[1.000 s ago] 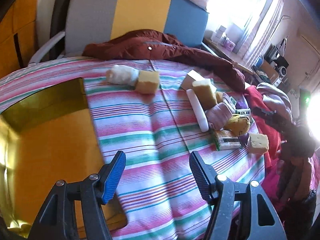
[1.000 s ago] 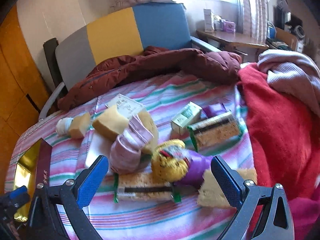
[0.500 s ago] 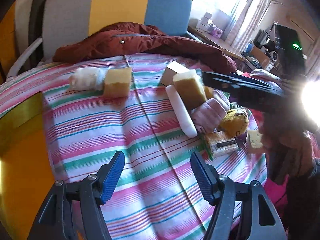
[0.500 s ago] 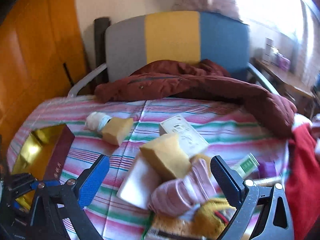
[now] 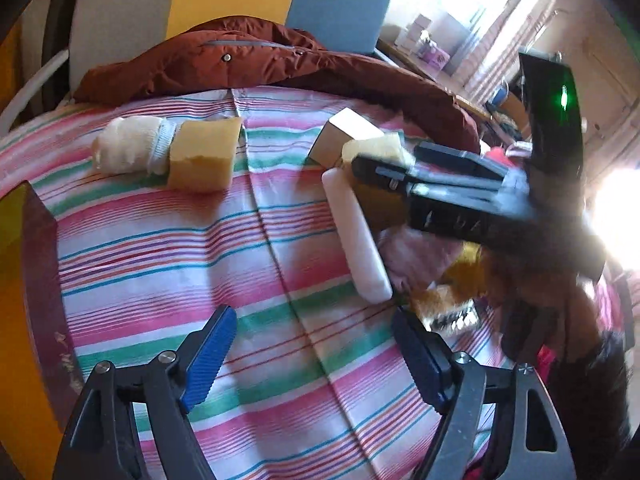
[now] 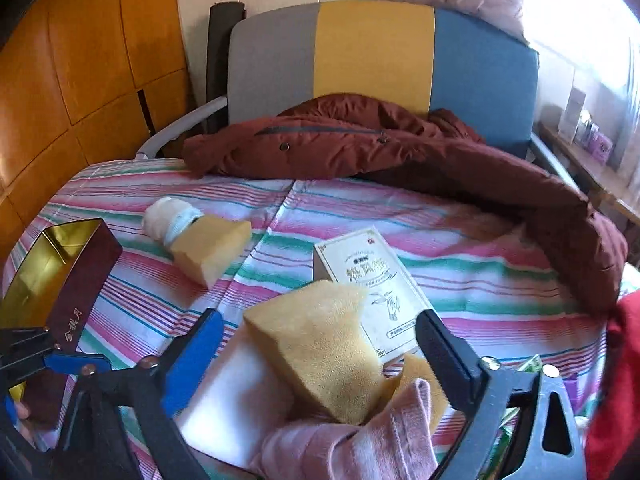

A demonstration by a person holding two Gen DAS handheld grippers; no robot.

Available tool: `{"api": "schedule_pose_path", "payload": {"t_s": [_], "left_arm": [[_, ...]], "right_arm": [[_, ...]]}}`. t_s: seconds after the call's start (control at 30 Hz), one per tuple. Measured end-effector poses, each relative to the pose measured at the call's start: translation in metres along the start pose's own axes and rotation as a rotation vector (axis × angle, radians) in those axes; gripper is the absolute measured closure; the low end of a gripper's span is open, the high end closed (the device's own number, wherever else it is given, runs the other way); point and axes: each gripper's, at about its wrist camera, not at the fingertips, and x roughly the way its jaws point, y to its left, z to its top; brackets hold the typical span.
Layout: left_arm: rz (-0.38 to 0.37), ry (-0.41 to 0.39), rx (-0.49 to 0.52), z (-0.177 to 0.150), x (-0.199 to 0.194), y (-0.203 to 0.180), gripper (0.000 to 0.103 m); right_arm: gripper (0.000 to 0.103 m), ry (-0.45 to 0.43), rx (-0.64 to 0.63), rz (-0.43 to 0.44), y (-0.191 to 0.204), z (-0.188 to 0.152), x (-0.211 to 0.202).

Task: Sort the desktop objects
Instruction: 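Reach the right gripper toward the yellow sponge among the pile, then grasp the yellow sponge with the right gripper while the left gripper grasps the white bar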

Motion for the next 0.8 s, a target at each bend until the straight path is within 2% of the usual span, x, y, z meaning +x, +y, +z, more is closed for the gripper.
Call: {"api": "schedule_pose_path", "payload": {"t_s": [0.07,0.13,0.17,0.2,0.3,0.47,0.6,0.73,0.8], "left_arm": [[0.001,-0.008,-0.022,0.003,0.004,0.001,0.032],[-0.007,-0.001,-0.034,0.007,0.011,0.001,0.036],[-0.014,0.003,-0.040,0.009,0.014,0.001,0.038],[-0.020,0.013,-0.047,0.011,0.019,0.001,0.038],[-0.054,0.024,-0.062,0.015,0.026,0.000,0.036],[-0.057,0.024,-0.037,0.023,0.035,-0.010,0.039],[-0.102,0.016,-0.101,0.026,0.031,-0.005,0.039],[-0.082,-0.058,-0.101,0.021,0.014,0.001,0.037],[-0.063,-0.037,-0.087,0.024,0.019,0.002,0.038]], "right_arm": [[0.023,0.018,-0.007,0.001,-0.001,-0.002,0.006],[0.027,0.024,-0.002,0.008,-0.002,-0.004,0.008],[0.032,0.023,0.002,0.012,-0.003,-0.004,0.008],[0.040,0.022,0.003,0.019,-0.003,-0.003,0.008],[0.048,0.027,-0.016,0.028,0.001,-0.003,0.009],[0.052,0.001,0.007,0.051,-0.003,0.001,0.000],[0.052,-0.042,0.034,0.089,-0.005,0.006,-0.013],[0.052,-0.080,0.102,0.156,-0.013,0.008,-0.025],[0.052,-0.094,0.135,0.180,-0.017,0.010,-0.027]]}}
